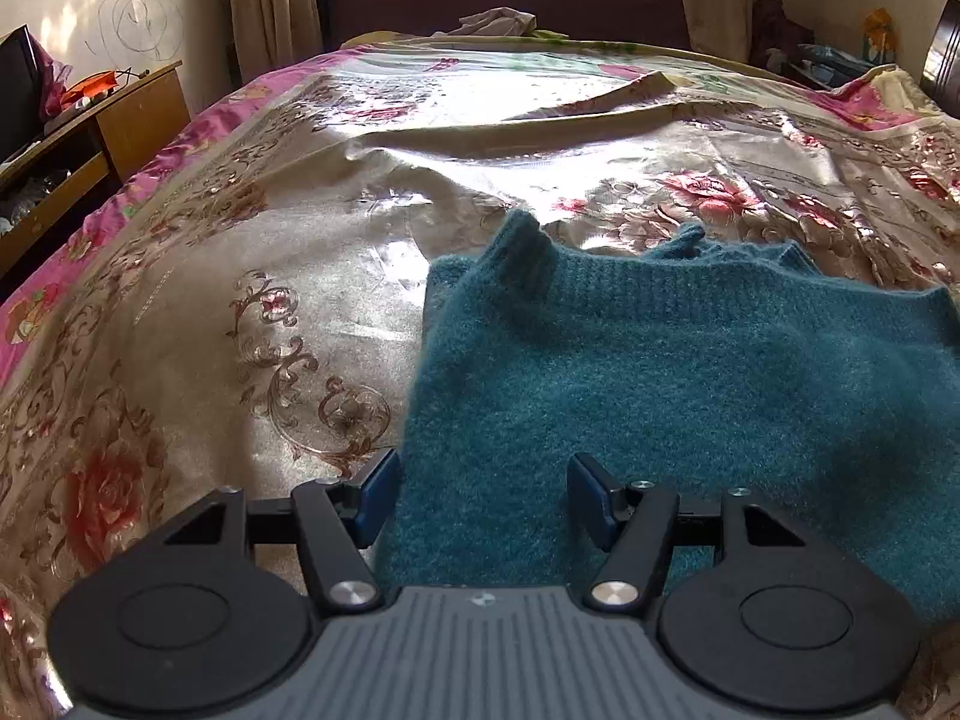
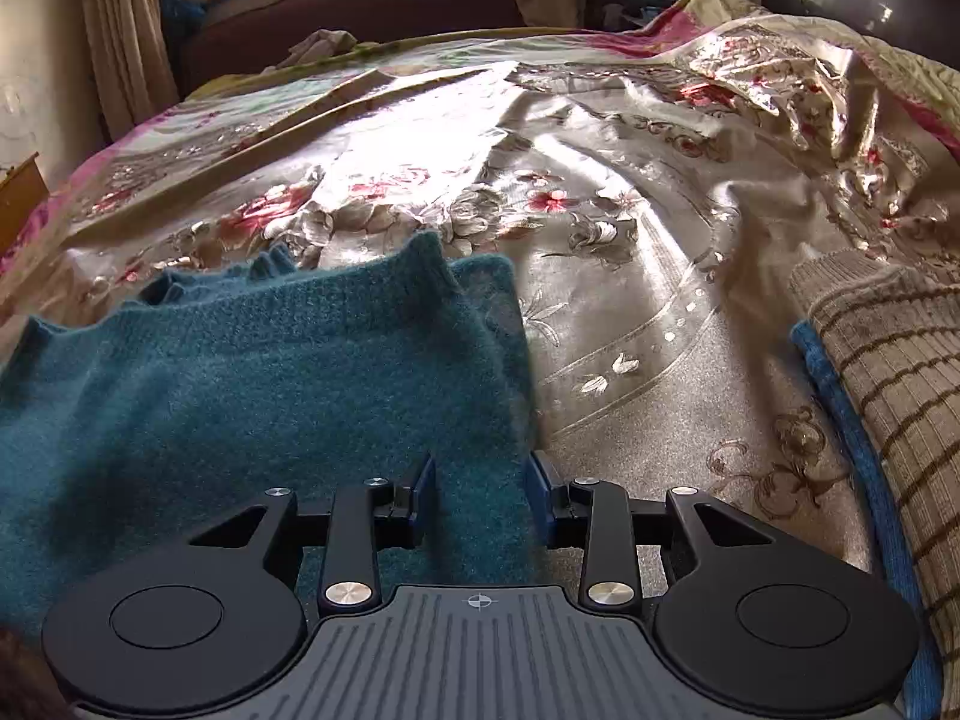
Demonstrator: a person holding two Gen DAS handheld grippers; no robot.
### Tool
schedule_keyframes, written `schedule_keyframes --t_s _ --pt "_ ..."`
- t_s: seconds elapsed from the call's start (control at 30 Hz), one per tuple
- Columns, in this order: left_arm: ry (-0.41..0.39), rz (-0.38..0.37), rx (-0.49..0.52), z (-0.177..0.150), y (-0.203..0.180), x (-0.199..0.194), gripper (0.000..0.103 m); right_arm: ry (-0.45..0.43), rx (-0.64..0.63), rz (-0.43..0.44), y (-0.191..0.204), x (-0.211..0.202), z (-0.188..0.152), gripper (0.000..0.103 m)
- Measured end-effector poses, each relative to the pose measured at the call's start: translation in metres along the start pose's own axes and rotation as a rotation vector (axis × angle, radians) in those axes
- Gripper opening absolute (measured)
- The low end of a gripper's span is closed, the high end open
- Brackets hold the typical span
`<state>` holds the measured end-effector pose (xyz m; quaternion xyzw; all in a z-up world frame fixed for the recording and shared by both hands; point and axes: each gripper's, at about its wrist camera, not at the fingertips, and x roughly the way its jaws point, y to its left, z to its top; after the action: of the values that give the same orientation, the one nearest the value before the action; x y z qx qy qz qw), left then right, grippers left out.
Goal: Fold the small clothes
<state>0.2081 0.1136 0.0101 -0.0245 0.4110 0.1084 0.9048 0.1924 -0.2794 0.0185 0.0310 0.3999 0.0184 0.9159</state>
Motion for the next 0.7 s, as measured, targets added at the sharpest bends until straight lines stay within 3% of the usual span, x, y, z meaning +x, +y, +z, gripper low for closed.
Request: schedule_keyframes --t_s 0.7 --pt "0.034 -0.014 -0.002 -0.033 0.009 -0.018 0.066 -0.015 -0.003 0.012 0.004 -0.042 -0.041 0.043"
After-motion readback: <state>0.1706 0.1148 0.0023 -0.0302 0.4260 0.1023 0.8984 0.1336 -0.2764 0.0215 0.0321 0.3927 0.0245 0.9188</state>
